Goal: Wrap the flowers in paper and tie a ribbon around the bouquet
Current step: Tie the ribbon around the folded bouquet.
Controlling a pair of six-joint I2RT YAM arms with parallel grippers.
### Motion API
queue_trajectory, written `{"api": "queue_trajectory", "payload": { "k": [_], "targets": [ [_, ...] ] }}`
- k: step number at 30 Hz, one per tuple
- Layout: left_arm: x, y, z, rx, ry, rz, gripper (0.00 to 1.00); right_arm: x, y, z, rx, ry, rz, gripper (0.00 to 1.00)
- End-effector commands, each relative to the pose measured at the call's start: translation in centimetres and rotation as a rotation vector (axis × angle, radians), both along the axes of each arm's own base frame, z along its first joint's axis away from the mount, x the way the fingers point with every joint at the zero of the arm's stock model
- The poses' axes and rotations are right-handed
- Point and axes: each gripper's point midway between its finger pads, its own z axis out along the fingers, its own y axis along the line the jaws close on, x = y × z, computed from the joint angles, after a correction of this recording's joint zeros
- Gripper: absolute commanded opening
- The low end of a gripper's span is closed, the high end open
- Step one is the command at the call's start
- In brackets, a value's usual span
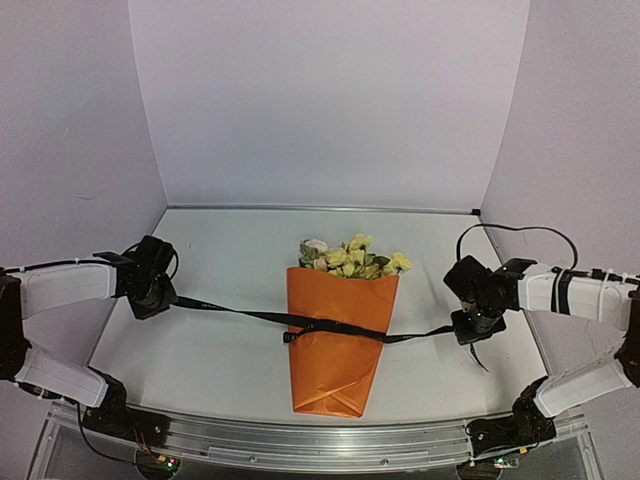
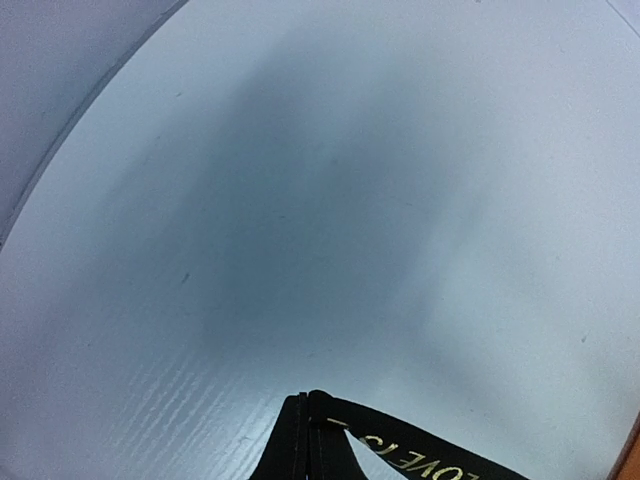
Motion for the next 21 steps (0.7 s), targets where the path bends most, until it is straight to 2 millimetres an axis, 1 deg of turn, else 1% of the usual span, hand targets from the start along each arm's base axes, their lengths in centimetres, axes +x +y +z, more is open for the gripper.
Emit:
{"api": "queue_trajectory", "payload": {
  "k": [1, 4, 6, 9, 12, 16, 17, 18, 19, 21],
  "targets": [
    [-0.6, 1.9, -0.3, -0.016, 0.009, 0.078, 0.0, -0.9, -2.5, 0.3, -0.06, 0.012, -0.084, 0.0],
    [-0.7, 2.7, -0.9, -0.017, 0.028, 0.095, 0.0, -1.4, -4.2, 0.1, -0.1, 0.037, -0.134, 0.0],
    [-0.8, 3.0, -1.4, -0.012, 0.042, 0.094, 0.0, -1.8, -4.7, -0.2, -0.094, 0.06, -0.164, 0.0],
    [-0.7, 3.4, -2.0, 0.001, 0.061, 0.087, 0.0, -1.8, -5.1, -0.4, -0.086, 0.083, -0.196, 0.0],
    [-0.5, 3.1, -2.5, -0.022, 0.058, 0.077, 0.0, -1.5, -5.0, -0.6, -0.076, 0.107, -0.215, 0.0],
    [-0.2, 2.1, -3.3, -0.083, 0.055, 0.073, 0.0, -0.9, -3.3, -0.8, 0.0, 0.149, -0.211, 0.01],
    [0.0, 1.9, -3.4, -0.098, 0.054, 0.076, 0.0, -0.8, -2.9, -0.8, 0.018, 0.16, -0.206, 0.04],
    [0.0, 1.8, -3.5, -0.104, 0.058, 0.078, 0.02, -0.8, -2.7, -0.8, 0.025, 0.167, -0.202, 0.08],
    [0.1, 1.7, -3.5, -0.111, 0.059, 0.082, 0.07, -0.8, -2.5, -0.8, 0.032, 0.172, -0.199, 0.13],
    [0.3, 1.5, -3.3, -0.122, 0.049, 0.079, 0.22, -0.8, -2.4, -0.6, 0.038, 0.175, -0.186, 0.28]
  ]
}}
